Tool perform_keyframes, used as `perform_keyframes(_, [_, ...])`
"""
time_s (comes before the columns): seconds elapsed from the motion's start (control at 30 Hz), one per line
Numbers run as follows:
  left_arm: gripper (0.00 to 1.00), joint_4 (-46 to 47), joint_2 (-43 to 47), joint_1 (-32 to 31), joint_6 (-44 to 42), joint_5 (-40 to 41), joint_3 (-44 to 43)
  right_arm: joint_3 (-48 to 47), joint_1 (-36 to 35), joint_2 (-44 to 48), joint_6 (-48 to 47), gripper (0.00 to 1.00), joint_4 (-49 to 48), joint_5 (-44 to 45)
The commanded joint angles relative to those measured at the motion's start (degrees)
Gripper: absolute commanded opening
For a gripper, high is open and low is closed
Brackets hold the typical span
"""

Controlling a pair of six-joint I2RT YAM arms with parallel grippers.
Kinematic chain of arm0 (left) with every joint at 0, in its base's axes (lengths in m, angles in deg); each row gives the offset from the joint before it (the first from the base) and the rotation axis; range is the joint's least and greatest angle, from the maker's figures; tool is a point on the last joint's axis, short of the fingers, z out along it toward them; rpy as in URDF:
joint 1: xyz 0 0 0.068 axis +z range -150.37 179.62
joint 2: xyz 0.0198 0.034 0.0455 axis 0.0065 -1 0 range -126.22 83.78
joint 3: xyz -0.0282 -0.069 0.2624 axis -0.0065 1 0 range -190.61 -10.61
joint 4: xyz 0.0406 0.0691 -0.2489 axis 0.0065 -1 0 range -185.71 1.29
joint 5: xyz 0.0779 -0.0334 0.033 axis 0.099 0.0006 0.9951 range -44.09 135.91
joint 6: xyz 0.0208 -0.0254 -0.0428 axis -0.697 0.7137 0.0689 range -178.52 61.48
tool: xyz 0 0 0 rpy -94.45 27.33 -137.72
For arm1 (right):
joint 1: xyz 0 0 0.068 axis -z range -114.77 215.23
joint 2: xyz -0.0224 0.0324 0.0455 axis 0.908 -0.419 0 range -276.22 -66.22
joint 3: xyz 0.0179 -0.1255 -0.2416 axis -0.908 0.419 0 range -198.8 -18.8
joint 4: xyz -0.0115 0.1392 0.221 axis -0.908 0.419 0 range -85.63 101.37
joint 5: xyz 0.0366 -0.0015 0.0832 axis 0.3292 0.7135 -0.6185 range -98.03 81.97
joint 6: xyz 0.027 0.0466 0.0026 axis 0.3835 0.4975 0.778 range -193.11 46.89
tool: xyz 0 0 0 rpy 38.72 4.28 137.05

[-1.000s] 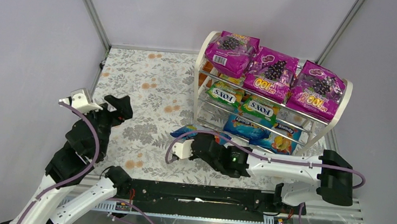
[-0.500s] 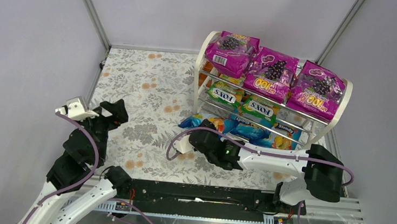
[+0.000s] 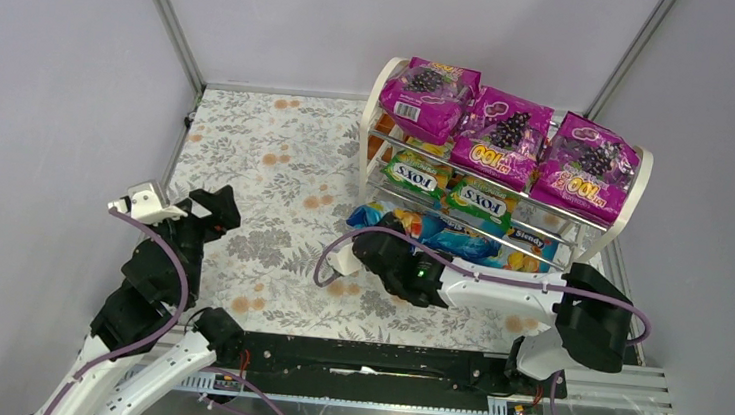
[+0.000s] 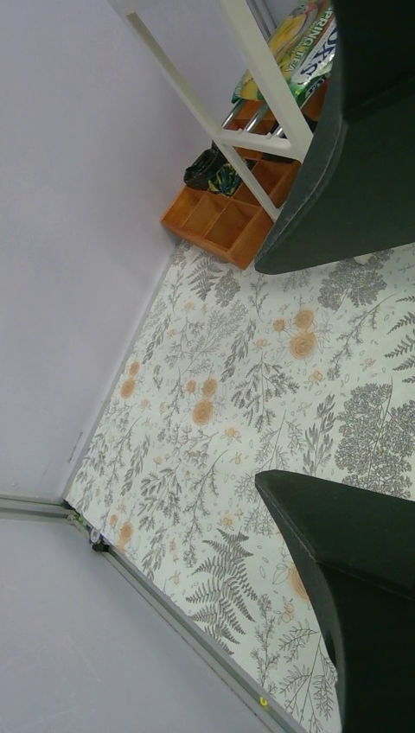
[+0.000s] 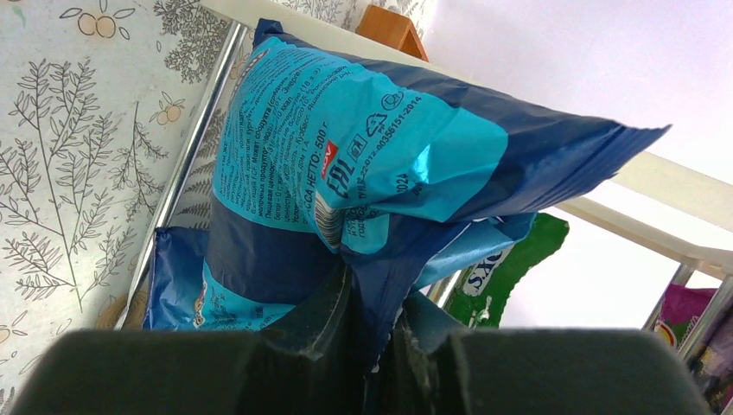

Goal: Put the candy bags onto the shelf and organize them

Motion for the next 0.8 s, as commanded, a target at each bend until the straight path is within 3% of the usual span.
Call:
perform_keyframes(0.0, [0.88,2.56,0.33,-0.03,-0.75,-1.19,0.28,-1.92,1.45,4.33,-4.47,0.00,-2.98,9.84])
perform_keyframes(0.4, [0.88,2.45,-0.01,-0.01,-0.66,-1.86,0.59,-0.03,3.33,5.40,-5.56,0.00,-4.16,10.60])
perform_keyframes(0.77, [0.89,2.29,0.41,-0.05,-0.57,-2.23,0.69,-0.04,8.93,-4.85,-11.93,0.00,-18.67,10.83])
